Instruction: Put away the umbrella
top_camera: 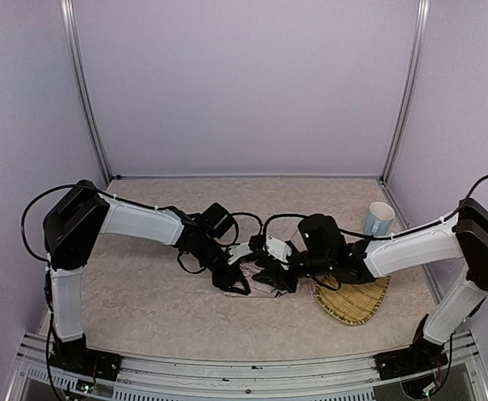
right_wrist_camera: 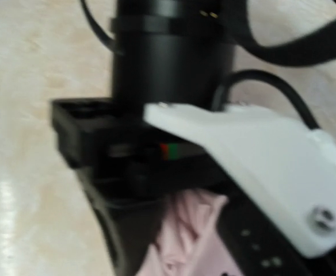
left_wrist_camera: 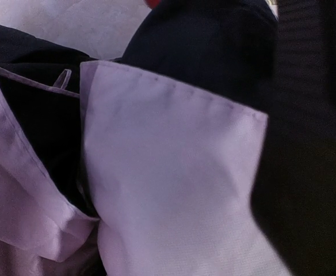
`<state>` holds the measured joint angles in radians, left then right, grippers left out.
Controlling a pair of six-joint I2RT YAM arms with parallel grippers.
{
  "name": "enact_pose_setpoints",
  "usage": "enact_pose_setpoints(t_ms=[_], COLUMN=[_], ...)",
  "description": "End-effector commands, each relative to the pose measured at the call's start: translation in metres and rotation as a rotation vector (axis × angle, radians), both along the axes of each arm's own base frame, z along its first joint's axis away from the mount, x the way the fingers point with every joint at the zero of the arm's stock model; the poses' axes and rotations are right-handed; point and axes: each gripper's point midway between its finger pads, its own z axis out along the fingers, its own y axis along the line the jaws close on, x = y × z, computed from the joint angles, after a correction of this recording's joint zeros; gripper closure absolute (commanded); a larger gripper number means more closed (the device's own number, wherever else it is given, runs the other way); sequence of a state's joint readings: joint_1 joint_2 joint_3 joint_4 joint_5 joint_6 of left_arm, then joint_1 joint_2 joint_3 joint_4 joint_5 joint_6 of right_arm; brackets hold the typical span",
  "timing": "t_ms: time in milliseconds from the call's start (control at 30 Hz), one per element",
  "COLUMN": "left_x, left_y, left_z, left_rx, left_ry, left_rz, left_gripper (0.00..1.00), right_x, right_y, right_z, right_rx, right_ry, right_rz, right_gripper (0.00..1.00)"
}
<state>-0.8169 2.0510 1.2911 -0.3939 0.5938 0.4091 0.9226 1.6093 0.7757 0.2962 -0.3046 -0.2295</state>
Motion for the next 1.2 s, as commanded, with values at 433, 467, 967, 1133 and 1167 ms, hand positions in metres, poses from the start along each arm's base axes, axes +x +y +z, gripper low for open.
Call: enact_pose_setpoints(t_ms=[433,467,967,1133,1167], left_x=[-0.054,-0.055,-0.051,-0.046,-0.047], left_y=[0.059,0.059,0.06,0.061,0.061], left_z=[-0.065,-0.065,-0.063,-0.062,-0.062], left_rx=[0.299,0.297,0.297,0.293,0.294], left_ry=[0.205,0.204,0.188,0.189,0.194], left_rz=[0.006,0.001,0.017,0.026,0.025], left_gripper=[0.66,0.66,0.7,0.74,0.74], right_x=[0.092,0.094,0.128,0.123,0.124], right_y=[-0.05,-0.05,-0.097,-0.097,-0.098], right_z=[-0.023,-0.03,-0.12,-0.117,-0.111], right_rx=[0.024,0.023,-0.086,-0.103,-0.096], right_ry=[0.199,0.232,0.689,0.736,0.729], right_rz=[-0.38,-0.383,-0.579,-0.555,-0.557], right_gripper=[1.0,1.0,1.0,0.96,0.94])
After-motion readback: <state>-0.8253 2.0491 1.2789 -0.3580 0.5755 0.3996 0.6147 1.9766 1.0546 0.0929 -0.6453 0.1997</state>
